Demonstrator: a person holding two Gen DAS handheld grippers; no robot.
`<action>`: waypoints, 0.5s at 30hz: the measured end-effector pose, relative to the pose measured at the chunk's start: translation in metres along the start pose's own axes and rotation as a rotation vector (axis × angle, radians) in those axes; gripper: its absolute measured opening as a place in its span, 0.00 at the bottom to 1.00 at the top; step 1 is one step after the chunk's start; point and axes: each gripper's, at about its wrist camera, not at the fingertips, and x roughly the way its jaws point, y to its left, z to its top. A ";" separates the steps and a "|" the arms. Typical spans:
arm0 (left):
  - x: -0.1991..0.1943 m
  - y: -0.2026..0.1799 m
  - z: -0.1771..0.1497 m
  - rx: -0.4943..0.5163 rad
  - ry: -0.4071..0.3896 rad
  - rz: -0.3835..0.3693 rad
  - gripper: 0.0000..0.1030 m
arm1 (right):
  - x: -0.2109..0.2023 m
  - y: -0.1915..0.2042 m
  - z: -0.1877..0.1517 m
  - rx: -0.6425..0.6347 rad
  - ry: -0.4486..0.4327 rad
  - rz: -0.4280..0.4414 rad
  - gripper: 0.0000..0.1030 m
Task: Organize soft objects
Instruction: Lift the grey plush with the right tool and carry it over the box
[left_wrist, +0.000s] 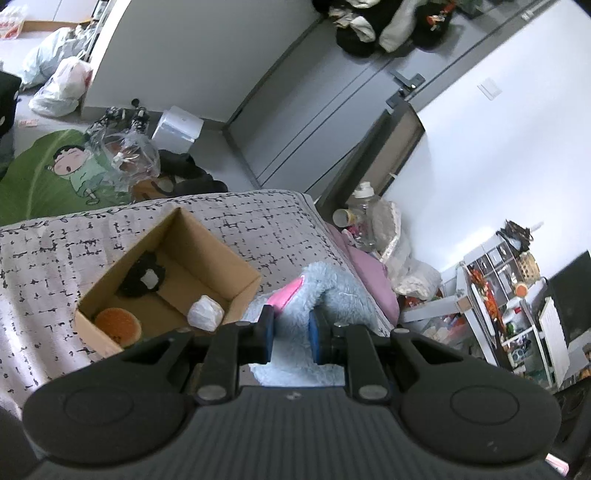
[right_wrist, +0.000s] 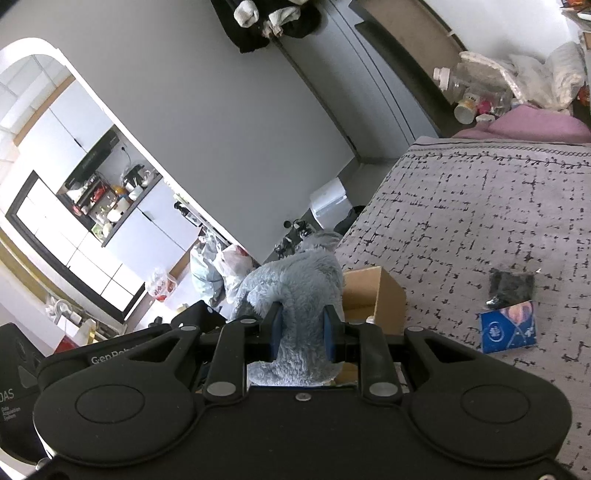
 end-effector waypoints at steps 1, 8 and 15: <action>0.002 0.003 0.002 -0.005 0.001 0.002 0.18 | 0.004 0.001 0.000 -0.001 0.004 -0.002 0.22; 0.017 0.028 0.014 -0.036 0.014 0.018 0.18 | 0.034 0.009 -0.002 -0.012 0.042 -0.021 0.22; 0.038 0.056 0.021 -0.082 0.043 0.048 0.18 | 0.069 0.012 -0.008 -0.026 0.091 -0.054 0.22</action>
